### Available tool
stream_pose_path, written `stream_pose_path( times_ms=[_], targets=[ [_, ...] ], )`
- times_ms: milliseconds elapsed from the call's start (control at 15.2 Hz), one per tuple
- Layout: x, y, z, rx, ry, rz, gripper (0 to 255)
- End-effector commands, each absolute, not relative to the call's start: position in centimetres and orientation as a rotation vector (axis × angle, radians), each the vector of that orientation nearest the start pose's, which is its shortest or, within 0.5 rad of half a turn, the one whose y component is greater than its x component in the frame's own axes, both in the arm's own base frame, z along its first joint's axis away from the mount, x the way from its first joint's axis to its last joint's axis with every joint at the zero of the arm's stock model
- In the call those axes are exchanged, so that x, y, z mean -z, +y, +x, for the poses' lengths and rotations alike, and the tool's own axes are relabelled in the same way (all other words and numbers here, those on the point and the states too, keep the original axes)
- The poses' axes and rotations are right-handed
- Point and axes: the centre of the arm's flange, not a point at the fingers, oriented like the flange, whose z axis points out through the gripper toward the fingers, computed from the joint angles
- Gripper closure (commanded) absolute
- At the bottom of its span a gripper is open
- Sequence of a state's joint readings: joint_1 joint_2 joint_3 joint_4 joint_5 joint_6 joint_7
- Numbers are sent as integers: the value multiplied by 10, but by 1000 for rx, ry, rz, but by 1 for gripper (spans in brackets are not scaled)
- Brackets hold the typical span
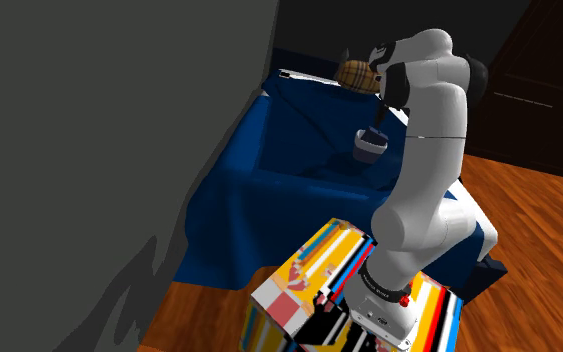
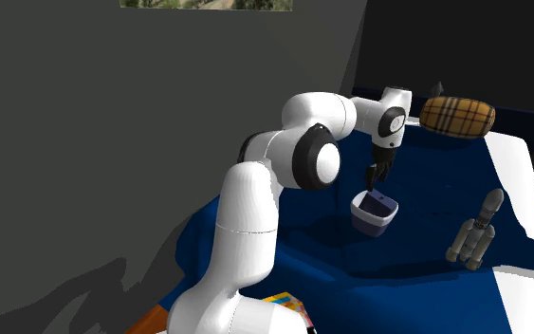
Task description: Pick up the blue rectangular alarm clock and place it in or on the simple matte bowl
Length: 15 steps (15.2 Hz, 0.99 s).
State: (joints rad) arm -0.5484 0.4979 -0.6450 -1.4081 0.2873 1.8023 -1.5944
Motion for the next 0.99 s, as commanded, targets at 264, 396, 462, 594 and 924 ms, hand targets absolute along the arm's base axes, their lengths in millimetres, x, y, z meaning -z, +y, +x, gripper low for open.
stream_pose_path(
  times_ms=[264,396,462,594,924],
  targets=[
    [-485,-590,346,-20,-612,-3079,0],
    [-508,-590,346,-20,-612,-3079,0],
    [-508,-590,346,-20,-612,-3079,0],
    [-508,-590,346,-20,-612,-3079,0],
    [-508,-590,346,-20,-612,-3079,0]
  ],
)
